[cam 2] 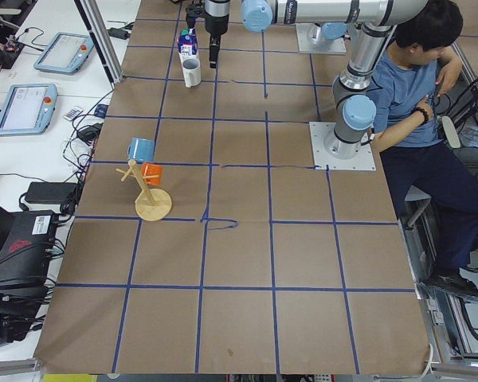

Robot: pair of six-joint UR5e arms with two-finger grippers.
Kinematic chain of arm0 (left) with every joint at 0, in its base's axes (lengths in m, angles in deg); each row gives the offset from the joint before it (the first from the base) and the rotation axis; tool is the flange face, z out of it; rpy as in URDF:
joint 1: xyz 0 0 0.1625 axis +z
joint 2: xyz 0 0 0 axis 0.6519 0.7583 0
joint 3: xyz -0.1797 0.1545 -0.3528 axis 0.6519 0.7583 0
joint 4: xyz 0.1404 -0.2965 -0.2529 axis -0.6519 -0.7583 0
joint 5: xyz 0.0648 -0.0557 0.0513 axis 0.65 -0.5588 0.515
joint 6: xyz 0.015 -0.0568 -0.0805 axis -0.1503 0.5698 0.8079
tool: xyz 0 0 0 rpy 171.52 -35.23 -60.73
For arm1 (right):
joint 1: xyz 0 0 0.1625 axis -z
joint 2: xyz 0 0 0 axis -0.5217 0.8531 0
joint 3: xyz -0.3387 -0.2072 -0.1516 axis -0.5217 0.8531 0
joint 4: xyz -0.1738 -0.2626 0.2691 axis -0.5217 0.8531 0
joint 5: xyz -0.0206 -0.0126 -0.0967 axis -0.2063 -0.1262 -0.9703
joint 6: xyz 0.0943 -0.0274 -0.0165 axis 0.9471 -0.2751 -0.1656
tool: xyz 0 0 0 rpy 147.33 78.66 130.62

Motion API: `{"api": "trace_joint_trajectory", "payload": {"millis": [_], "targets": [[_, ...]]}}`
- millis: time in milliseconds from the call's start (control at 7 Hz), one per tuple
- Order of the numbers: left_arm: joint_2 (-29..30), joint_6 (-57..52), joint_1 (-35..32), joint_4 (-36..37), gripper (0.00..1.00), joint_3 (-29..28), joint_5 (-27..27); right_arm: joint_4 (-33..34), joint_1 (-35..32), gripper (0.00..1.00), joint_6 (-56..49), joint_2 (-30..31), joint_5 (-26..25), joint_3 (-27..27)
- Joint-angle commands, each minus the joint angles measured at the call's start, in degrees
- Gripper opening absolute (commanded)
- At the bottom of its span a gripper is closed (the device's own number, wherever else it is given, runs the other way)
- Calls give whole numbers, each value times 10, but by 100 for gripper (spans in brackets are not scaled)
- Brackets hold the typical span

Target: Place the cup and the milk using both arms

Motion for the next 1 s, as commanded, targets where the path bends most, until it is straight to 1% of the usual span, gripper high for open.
{"api": "trace_joint_trajectory", "payload": {"millis": [0, 286, 429, 857], "targets": [[-1, 2, 0, 0, 100, 1, 2, -1, 15, 100, -7, 15, 0, -26], [-1, 2, 0, 0, 100, 1, 3, -1, 15, 100, -12, 31, 0, -34], [-1, 2, 0, 0, 100, 1, 3, -2, 14, 100, -33, 41, -1, -35], [-1, 2, 0, 1, 100, 1, 4, -1, 14, 100, -36, 41, 0, -36]]}}
